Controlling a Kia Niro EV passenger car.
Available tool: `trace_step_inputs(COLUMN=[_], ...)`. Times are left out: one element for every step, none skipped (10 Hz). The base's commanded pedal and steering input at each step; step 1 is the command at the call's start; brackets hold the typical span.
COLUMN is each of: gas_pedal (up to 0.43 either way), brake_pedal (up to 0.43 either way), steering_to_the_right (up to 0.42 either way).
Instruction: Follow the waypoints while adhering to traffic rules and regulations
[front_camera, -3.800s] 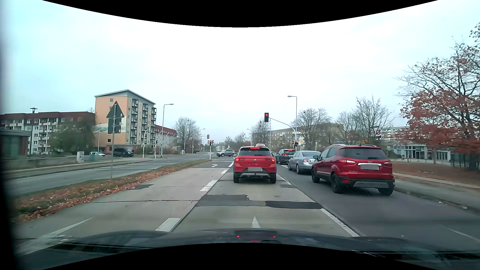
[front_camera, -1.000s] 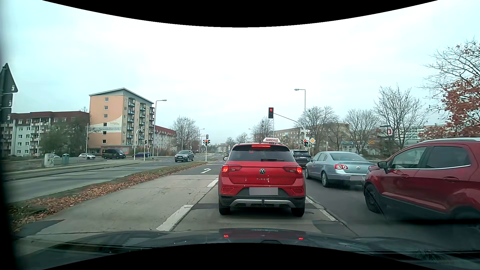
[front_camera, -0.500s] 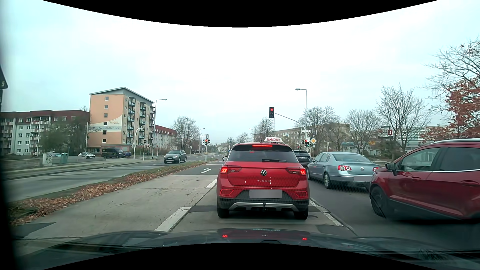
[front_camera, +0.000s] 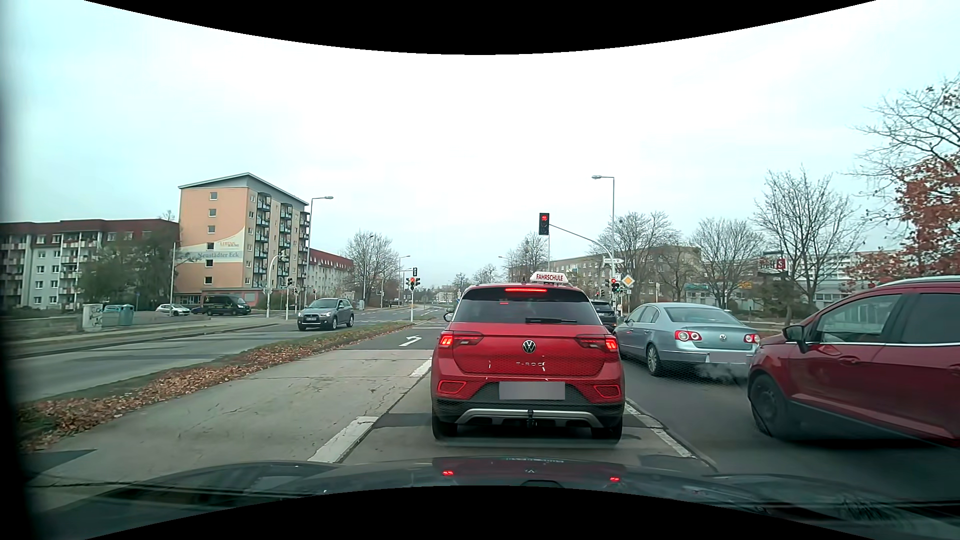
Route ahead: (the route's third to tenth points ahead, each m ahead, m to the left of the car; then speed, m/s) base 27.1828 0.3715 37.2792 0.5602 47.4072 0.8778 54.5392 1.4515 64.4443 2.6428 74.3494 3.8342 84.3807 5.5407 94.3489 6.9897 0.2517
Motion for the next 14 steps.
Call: trace_step_inputs(gas_pedal=[0.000,0.000,0.000,0.000,0.000,0.000,0.000,0.000,0.000,0.000,0.000,0.000,0.000,0.000], brake_pedal=[0.165,0.152,0.152,0.159,0.159,0.159,0.159,0.165,0.207,0.274,0.335,0.421,0.451,0.457], steering_to_the_right=[-0.011,-0.011,-0.011,-0.011,-0.011,-0.011,-0.011,-0.011,-0.011,-0.011,-0.011,-0.011,-0.011,-0.011])
